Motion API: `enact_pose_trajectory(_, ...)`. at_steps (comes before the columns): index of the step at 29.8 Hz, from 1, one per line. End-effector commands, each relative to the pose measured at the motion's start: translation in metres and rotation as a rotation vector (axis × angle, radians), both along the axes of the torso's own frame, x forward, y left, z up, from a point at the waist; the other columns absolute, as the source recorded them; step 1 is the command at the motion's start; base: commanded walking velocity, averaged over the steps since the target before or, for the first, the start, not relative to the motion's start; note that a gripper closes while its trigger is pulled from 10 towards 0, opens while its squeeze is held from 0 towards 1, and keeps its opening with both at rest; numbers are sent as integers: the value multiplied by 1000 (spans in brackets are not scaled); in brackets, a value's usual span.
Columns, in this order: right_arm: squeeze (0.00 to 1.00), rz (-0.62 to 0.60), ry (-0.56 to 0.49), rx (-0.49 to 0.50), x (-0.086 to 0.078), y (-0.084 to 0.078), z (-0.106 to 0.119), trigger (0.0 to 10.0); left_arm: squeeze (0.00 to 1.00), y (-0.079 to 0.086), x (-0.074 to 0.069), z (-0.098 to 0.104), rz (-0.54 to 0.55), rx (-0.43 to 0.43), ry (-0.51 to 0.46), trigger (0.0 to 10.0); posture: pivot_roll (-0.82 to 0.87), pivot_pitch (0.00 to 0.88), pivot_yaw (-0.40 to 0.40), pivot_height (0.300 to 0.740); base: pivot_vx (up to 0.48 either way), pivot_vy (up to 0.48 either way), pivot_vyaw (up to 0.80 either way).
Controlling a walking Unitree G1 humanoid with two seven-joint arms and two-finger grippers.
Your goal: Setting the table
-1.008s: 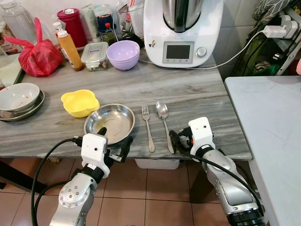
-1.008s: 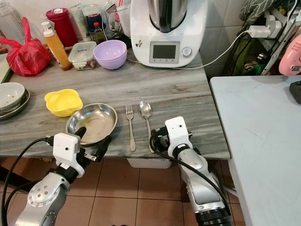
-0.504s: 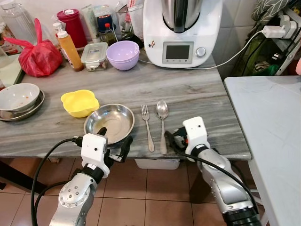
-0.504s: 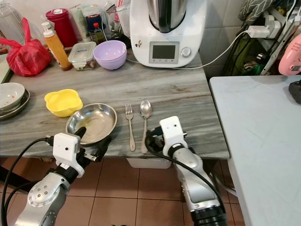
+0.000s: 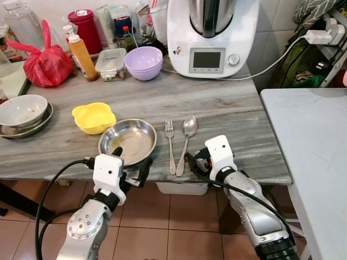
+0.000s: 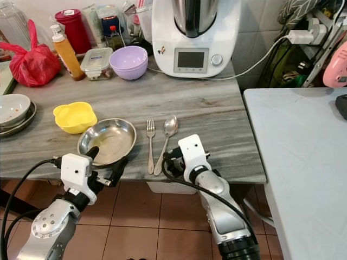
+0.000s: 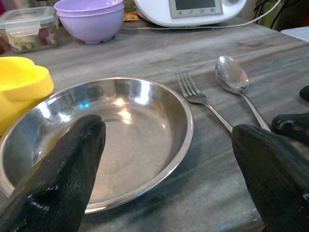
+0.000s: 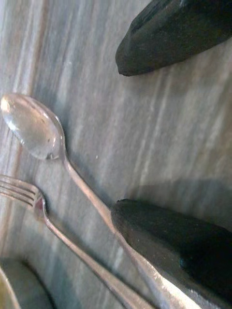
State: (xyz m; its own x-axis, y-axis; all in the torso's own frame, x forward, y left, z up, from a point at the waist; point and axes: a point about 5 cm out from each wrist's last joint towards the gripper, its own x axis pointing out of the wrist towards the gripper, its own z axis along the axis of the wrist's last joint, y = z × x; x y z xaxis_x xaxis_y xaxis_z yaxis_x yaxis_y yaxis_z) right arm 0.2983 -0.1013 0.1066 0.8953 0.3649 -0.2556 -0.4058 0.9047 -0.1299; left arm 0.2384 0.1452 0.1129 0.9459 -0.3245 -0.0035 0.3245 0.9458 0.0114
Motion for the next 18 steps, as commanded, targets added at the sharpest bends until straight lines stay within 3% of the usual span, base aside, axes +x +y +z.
enact_pose_trajectory(1, 996, -10, -41, -2, 0, -2, 6, 10000, 0, 4, -1, 1, 9, 17, -4, 10000, -54, 104, 91, 740, 0, 0, 0)
enact_pose_trajectory(5, 996, -15, -64, -4, 0, -3, 8, 10000, 0, 5, 0, 2, 12, 17, -13, 10000, -54, 104, 91, 740, 0, 0, 0)
enact_pose_trajectory(8, 992, -22, -164, 30, 1, -5, 25, 10000, 0, 7, 2, 5, 27, 8, -24, 10000, -56, 102, 92, 740, 0, 0, 0)
enact_pose_trajectory(12, 973, -16, -162, 49, 2, -3, 25, 10000, 0, 7, 2, 5, 27, 7, -25, 10000, -57, 103, 91, 740, 0, 0, 0)
enact_pose_trajectory(13, 945, -5, -147, 64, 2, 0, 24, 10000, 0, 7, 2, 5, 26, 7, -24, 10000, -57, 103, 92, 740, 0, 0, 0)
enact_pose_trajectory(14, 816, 29, -118, 88, 0, 8, 21, 10000, 0, 6, 2, 5, 26, 7, -23, 10000, -54, 103, 90, 740, 0, 0, 0)
enact_pose_trajectory(18, 725, 59, -93, 91, -1, 14, 18, 10000, 0, 7, 2, 4, 25, 9, -20, 10000, -53, 103, 90, 740, 0, 0, 0)
